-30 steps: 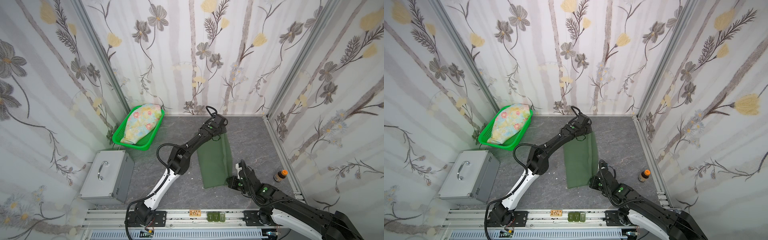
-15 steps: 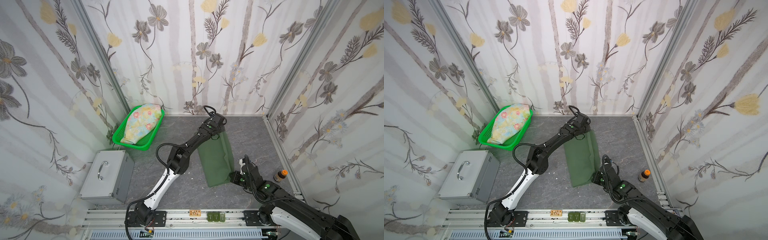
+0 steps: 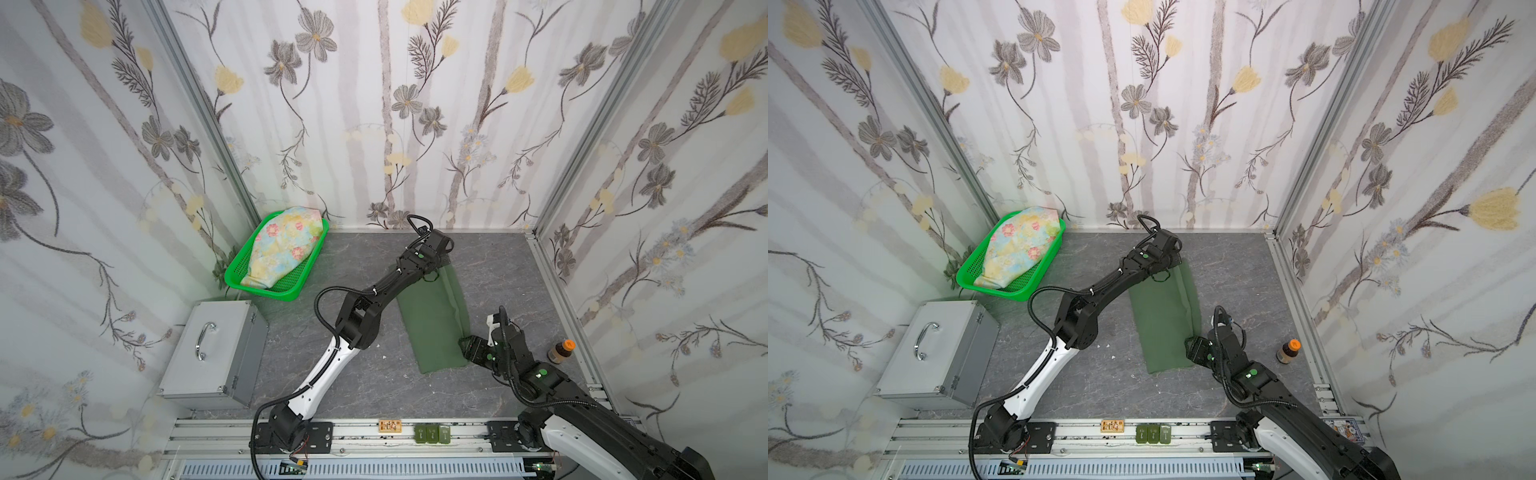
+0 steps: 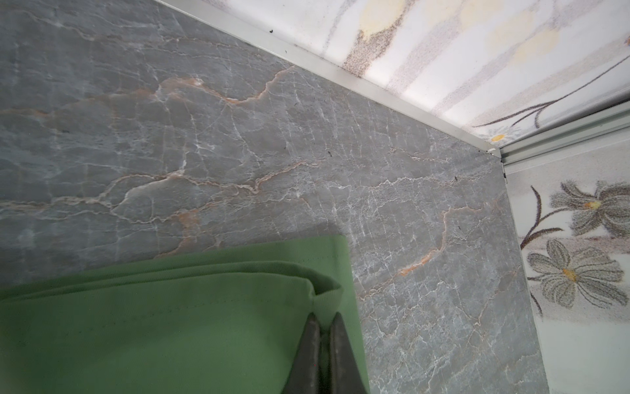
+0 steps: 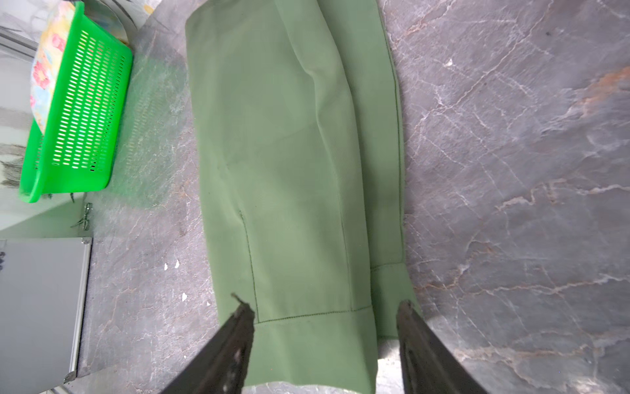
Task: Fold and stack skirts
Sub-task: Fold the skirt at the center of the table.
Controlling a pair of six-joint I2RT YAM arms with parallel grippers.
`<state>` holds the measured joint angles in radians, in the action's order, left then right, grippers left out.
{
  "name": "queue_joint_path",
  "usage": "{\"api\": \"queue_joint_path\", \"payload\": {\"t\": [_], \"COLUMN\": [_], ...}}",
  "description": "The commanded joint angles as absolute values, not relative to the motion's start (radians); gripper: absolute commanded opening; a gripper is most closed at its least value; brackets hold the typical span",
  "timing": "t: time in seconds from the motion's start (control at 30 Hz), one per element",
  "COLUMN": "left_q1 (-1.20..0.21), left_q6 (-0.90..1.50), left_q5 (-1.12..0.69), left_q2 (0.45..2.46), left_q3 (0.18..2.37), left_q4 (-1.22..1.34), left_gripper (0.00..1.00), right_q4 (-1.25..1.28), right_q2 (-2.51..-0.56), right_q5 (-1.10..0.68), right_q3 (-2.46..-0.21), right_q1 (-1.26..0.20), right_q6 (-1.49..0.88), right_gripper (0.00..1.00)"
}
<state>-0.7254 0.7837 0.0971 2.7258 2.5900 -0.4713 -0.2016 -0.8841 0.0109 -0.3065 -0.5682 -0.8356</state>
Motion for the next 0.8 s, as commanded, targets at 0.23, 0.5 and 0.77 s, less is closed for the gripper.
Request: {"api": "queue_joint_path", "payload": {"t": [0.23,0.5,0.77], "left_q1": [-0.71,-0.707,-0.707], "left_q6": [0.844,0.838,0.833], "left_q5": [0.105,0.088,0.083], "left_q2": [2.734,2.731,2.722], "left_q3": [2.595,2.592,2.589], "left_q4": [-0.416,-0.416,-0.416], "left_gripper": [0.0,0.0,0.0], "right_q4": [-0.235,-0.158,-0.212], "right_q2": [-0.887,-1.069,-1.047], "right_q5": [-0.032,-0.061,-0.024], "right_q3": [-0.252,-0.301,-0.352], "right_q1": [-0.567,-0.567,-0.566], "right_q6": [-0.823,-0.794,-0.782], "right_gripper": [0.54,0.32,0.0]}}
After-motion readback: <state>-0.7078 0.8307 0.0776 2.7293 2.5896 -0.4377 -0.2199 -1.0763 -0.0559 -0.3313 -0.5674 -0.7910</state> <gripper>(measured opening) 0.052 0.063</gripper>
